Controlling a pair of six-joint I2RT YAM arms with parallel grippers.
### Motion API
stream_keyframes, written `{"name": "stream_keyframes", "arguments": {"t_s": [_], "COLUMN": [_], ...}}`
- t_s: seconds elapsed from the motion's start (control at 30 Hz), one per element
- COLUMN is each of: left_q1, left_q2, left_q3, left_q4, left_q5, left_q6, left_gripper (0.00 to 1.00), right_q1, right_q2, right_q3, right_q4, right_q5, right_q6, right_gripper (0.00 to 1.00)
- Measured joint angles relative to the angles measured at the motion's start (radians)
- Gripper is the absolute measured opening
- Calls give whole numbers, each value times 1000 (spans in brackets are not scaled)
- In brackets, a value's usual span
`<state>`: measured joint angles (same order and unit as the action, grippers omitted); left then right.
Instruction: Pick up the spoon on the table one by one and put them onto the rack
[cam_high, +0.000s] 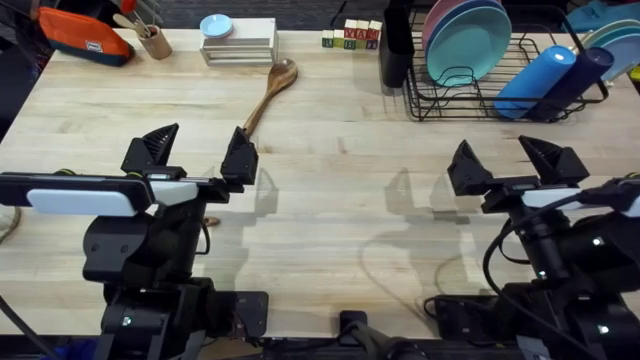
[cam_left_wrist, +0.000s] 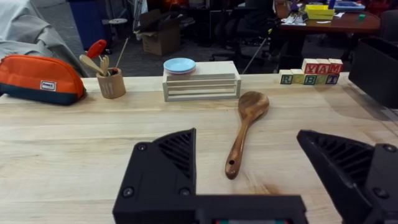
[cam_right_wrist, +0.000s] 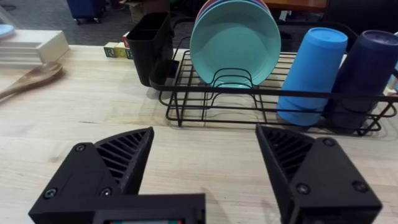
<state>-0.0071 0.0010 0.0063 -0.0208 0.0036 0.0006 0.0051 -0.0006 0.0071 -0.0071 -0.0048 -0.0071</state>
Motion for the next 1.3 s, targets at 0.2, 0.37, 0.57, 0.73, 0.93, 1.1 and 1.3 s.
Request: {"name": "stream_keyframes", "arguments": {"t_s": [0.2, 0.37, 0.57, 0.73, 0.93, 1.1, 1.3], "left_q1": [0, 0, 0, 0, 0, 0, 0], "left_q2": [0, 0, 0, 1, 84, 271, 555], "left_q3": [0, 0, 0, 58, 299, 527, 810], "left_q4": [-1, -1, -4, -153, -306, -400, -526], "left_q5": [0, 0, -18, -36, -86, -108, -113], "left_q6": [0, 0, 11, 20, 23, 28, 31], "left_gripper": [996, 995, 995, 993, 993, 993, 993], "right_q1": [0, 0, 0, 0, 0, 0, 0], "right_q2": [0, 1, 0, 1, 94, 259, 537], "right_q3": [2, 3, 4, 44, 250, 499, 787], "right_q4": [-15, -21, -23, -90, -252, -340, -417], "right_q5": [1, 2, 13, 18, 41, 47, 50], "right_q6": [0, 0, 1, 19, 18, -15, -30], "right_gripper": [996, 996, 996, 996, 996, 996, 996]}}
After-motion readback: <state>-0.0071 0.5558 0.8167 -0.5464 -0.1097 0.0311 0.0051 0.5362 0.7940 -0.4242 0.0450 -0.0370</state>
